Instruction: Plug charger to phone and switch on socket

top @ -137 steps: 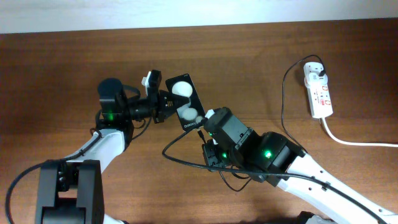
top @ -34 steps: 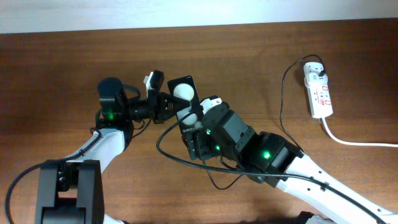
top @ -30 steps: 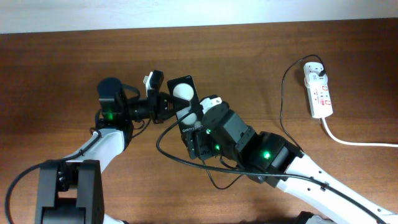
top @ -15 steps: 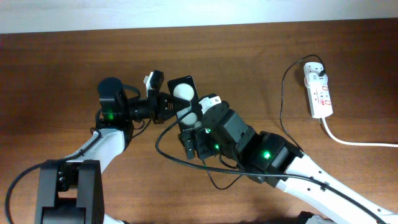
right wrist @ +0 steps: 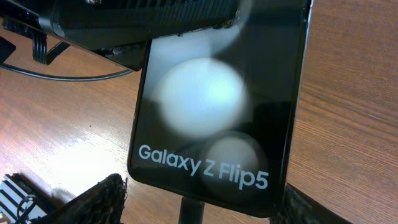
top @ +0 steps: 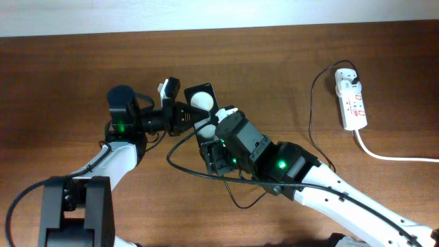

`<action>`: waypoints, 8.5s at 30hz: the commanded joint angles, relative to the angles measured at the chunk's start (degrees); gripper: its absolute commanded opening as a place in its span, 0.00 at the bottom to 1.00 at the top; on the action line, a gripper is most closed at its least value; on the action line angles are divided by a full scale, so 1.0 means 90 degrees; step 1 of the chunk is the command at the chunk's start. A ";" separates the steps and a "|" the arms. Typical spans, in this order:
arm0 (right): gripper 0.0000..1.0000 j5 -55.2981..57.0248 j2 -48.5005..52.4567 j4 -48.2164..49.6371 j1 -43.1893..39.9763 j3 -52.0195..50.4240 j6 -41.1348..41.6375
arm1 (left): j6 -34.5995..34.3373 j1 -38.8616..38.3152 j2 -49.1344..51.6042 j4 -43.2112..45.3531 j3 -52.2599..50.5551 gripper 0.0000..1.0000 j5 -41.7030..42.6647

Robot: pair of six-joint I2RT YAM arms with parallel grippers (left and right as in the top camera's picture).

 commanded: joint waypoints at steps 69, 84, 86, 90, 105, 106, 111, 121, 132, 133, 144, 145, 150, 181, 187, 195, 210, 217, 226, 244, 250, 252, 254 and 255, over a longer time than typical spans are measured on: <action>0.99 0.0724 -0.1654 -0.1515 -0.0131 0.0163 0.0053 | 0.4860 -0.0845 0.0345 -0.4578 0.1328 0.00 -0.3745; 0.99 0.0702 -0.1651 -0.1729 -0.0131 0.0163 0.0051 | 0.5163 -0.1066 0.2771 -0.5319 0.3082 0.01 -0.3004; 0.99 0.0702 -0.1651 -0.1727 -0.0131 0.0163 0.0051 | 0.5158 -0.1081 0.2880 -0.5348 0.3082 0.02 -0.3004; 0.99 0.0704 -0.1651 -0.1724 -0.0131 0.0163 0.0051 | 0.5158 -0.1129 0.3021 -0.5450 0.3082 0.06 -0.3058; 0.99 0.0760 -0.1651 -0.1870 -0.0131 0.0160 0.0049 | 0.5501 -0.1489 0.3104 -0.6137 0.3082 0.68 -0.5481; 0.99 0.0763 -0.1651 -0.1870 -0.0131 0.0160 0.0049 | 0.5518 -0.1489 0.3106 -0.6139 0.3082 0.74 -0.5532; 0.99 0.0775 -0.1651 -0.1870 -0.0131 0.0160 0.0051 | 0.5525 -0.1489 0.3106 -0.6504 0.3082 0.82 -0.6322; 0.99 0.0777 -0.1651 -0.1868 -0.0131 0.0160 0.0051 | 0.5566 -0.1489 0.3104 -0.6858 0.3082 0.99 -0.6594; 0.99 0.0775 -0.1651 -0.1987 -0.0131 0.0160 0.0051 | 0.5561 -0.1474 0.3016 -0.7582 0.3167 0.99 -0.7810; 0.99 0.0775 -0.1651 -0.2013 -0.0131 0.0160 0.0051 | 0.5559 -0.1457 0.2946 -0.7694 0.3225 0.99 -0.7958; 0.99 0.1098 -0.1651 -0.2016 -0.0131 0.0160 0.0049 | 0.5564 -0.0988 0.0299 -0.8854 0.3373 0.99 -0.9126; 0.99 0.1137 -0.1651 -0.2013 -0.0131 0.0160 0.0049 | 0.5564 -0.0981 -0.0078 -0.8998 0.3373 0.99 -0.9301; 0.99 0.1256 -0.1647 -0.2013 -0.0131 0.0160 0.0049 | 0.5561 -0.0981 -0.1457 -0.9505 0.3373 0.99 -0.9780; 0.99 0.1868 -0.1316 -0.1846 -0.0131 0.0160 0.0051 | 0.5559 -0.0981 -0.6300 -1.4149 0.3342 0.99 -1.0115; 0.99 0.1846 -0.1234 -0.1795 -0.0131 0.0160 0.0051 | 0.5486 -0.0981 -0.6317 -1.4824 0.3342 0.99 -1.0088; 0.99 0.1846 -0.1234 -0.1795 -0.0131 0.0160 0.0051 | 0.5486 -0.0923 -0.7332 -1.4802 0.3342 0.99 -1.0110; 0.99 0.1846 -0.1234 -0.1795 -0.0131 0.0160 0.0051 | 0.5848 -0.0695 -0.9204 -1.1135 0.0539 0.99 -1.0064; 0.99 0.1846 -0.1234 -0.1795 -0.0131 0.0160 0.0051 | 0.5889 -0.0690 -1.0001 -1.0032 -0.0724 0.99 -1.0061; 0.99 0.1846 -0.1234 -0.1795 -0.0131 0.0160 0.0051 | 0.6897 -0.0517 -1.0744 -1.0032 -0.0823 0.99 -1.0059; 0.99 0.1846 -0.1234 -0.1795 -0.0131 0.0160 0.0051 | 0.7084 -0.0546 -1.0744 -1.0025 -0.1331 0.99 -1.0066; 0.99 0.1843 -0.1234 -0.1797 -0.0131 0.0160 0.0051 | 0.7159 -0.0546 -1.0744 -0.9202 -0.2242 0.99 -1.0059; 0.99 0.1843 -0.1234 -0.1795 -0.0131 0.0160 0.0051 | 0.7157 -0.0549 -1.0746 -0.8709 -0.2664 0.99 -1.0030; 0.99 0.1846 -0.1234 -0.1795 -0.0131 0.0160 0.0051 | 0.7159 -0.0549 -1.0746 -0.8364 -0.2946 0.99 -0.9959; 0.99 0.1846 -0.1234 -0.1795 -0.0131 0.0160 0.0051 | 0.7159 -0.0549 -1.0746 -0.8143 -0.3118 0.99 -0.9938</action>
